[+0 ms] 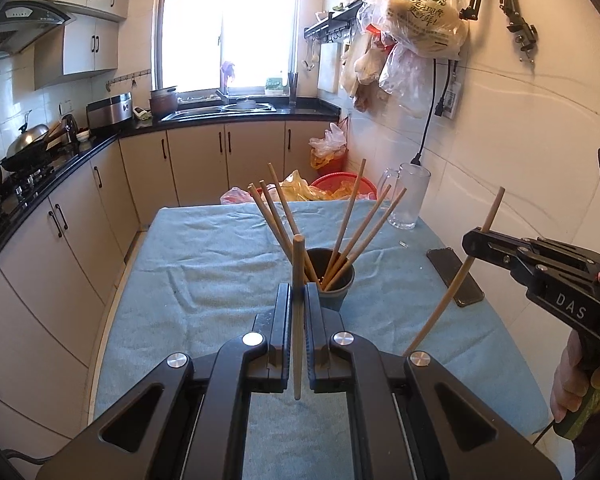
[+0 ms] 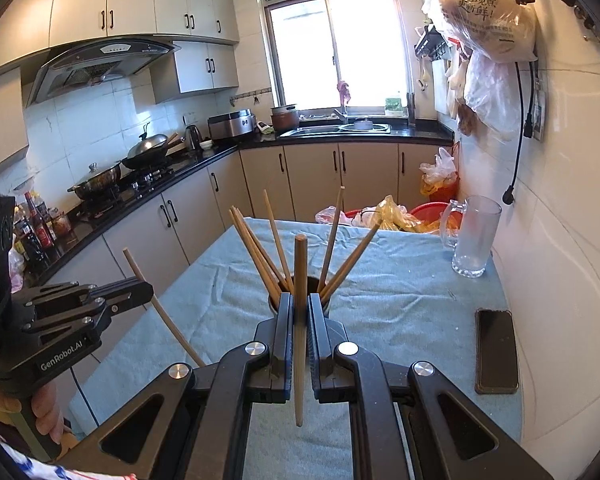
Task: Organize utensils
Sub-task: 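Carry both held chopsticks up and over the black cup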
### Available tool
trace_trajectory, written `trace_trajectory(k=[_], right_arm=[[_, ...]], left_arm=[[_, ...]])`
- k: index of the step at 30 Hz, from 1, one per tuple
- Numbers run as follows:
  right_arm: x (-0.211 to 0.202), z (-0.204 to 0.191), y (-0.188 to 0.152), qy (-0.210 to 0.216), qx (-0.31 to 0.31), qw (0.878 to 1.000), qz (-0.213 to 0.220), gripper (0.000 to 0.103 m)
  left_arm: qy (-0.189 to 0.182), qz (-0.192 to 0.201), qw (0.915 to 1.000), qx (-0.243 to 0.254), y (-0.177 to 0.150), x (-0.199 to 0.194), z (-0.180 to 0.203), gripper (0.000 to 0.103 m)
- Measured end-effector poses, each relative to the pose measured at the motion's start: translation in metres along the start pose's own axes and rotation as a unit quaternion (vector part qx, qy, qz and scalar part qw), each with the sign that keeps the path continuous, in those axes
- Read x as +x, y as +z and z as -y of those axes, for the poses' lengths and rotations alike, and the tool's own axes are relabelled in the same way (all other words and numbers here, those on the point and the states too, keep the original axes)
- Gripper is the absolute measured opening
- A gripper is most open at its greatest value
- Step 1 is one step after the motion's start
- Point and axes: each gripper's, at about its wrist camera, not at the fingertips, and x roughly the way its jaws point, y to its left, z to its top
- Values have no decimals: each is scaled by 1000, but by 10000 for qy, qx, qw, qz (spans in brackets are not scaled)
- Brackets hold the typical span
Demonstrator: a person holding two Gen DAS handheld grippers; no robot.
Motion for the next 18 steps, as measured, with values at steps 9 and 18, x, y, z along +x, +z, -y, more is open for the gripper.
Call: trace_trajectory(k=[9, 18], right_arm=[[7, 6, 37, 85, 48, 9998, 163, 7], [26, 13, 88, 122, 222, 9990, 369, 7]], left_arm=[[-315, 115, 9992, -204, 23, -8, -7, 5], [-348, 465, 9981, -224, 70, -9, -7, 5]])
